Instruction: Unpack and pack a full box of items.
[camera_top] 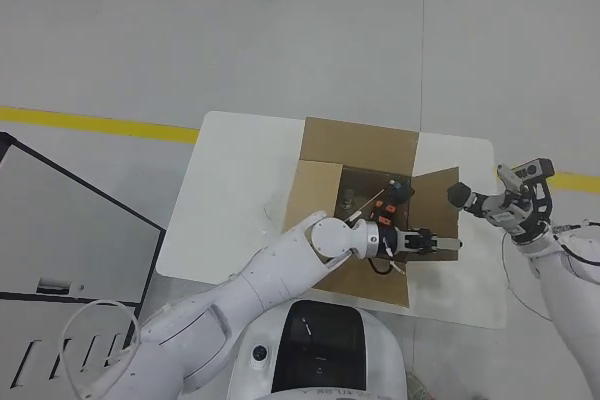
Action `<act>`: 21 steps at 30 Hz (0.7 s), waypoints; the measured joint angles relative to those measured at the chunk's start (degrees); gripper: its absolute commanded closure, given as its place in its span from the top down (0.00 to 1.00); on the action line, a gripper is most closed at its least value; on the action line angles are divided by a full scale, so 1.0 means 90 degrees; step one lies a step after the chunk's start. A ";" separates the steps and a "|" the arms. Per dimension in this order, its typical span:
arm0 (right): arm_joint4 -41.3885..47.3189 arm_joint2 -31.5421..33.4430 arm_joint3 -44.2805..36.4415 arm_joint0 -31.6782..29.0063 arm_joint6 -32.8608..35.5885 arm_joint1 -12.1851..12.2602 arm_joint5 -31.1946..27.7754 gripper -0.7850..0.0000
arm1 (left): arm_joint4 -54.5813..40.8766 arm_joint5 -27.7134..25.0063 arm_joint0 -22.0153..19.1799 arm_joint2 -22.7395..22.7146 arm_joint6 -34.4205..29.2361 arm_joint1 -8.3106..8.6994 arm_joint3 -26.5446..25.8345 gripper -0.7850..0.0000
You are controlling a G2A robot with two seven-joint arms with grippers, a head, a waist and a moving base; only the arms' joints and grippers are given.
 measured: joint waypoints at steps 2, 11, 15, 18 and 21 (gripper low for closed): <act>-0.0212 0.0031 0.0049 -0.0076 -0.0137 0.0001 0.0038 1.00 | -0.0007 -0.0026 0.0003 -0.0006 -0.0004 -0.0023 0.0056 1.00; -0.0980 -0.0060 0.0328 -0.0292 -0.0534 -0.0044 -0.0004 1.00 | -0.0062 -0.0078 0.0070 -0.0176 -0.0087 -0.0030 0.0141 1.00; -0.1229 -0.0156 0.0526 -0.0337 -0.0747 -0.0084 -0.0054 1.00 | -0.0032 -0.0149 0.0072 -0.0489 -0.0117 0.0088 0.0031 1.00; -0.1367 -0.0338 0.0744 -0.0292 -0.0881 -0.0149 -0.0130 1.00 | 0.0325 -0.0128 0.0140 -0.0841 -0.0005 0.0273 -0.0140 1.00; -0.1475 -0.0594 0.0977 -0.0164 -0.0990 -0.0237 -0.0170 1.00 | 0.0587 -0.0016 0.0368 -0.1324 0.0014 0.0514 -0.0581 1.00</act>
